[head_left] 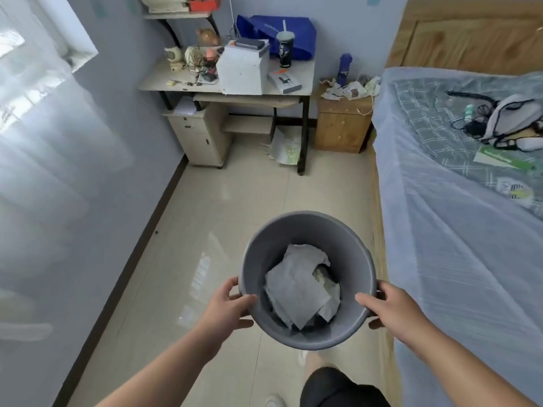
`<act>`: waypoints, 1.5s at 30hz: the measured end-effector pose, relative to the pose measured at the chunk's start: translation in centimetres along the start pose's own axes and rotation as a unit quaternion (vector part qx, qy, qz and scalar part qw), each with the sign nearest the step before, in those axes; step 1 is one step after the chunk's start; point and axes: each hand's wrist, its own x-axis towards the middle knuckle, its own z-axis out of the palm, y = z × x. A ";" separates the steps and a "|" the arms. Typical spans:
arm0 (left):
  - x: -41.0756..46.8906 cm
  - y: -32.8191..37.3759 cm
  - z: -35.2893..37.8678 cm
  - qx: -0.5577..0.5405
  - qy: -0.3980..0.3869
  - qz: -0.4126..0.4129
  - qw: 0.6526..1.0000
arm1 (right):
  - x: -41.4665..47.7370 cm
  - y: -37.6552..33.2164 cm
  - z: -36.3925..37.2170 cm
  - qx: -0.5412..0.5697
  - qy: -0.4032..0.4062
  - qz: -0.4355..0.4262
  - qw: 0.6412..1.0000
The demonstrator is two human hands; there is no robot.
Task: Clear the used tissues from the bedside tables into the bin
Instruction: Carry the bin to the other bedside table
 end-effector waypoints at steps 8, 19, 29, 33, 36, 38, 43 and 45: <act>14.5 10.7 3.0 0.045 -0.007 -0.010 0.999 | 13.5 -4.8 -5.2 0.044 0.015 0.030 0.998; 30.5 25.8 6.4 0.038 -0.027 0.005 0.999 | 28.9 -16.5 -14.2 0.048 0.038 0.028 0.998; 49.1 39.2 9.6 0.064 -0.095 0.008 0.993 | 44.6 -24.7 -20.4 0.063 0.101 0.053 0.991; 54.2 46.2 11.1 0.084 -0.118 0.010 0.989 | 49.4 -28.3 -23.5 0.070 0.126 0.057 0.988; 57.9 50.0 12.6 0.094 -0.126 0.007 0.988 | 53.0 -29.8 -25.6 0.089 0.136 0.070 0.984; 60.4 51.7 13.8 0.102 -0.128 0.002 0.987 | 55.6 -30.2 -27.0 0.108 0.133 0.086 0.982; 66.9 55.6 18.1 0.104 -0.120 -0.025 0.987 | 63.5 -30.6 -31.7 0.138 0.120 0.115 0.976; 69.9 57.1 20.0 0.104 -0.114 -0.037 0.987 | 67.4 -30.7 -34.0 0.143 0.101 0.119 0.977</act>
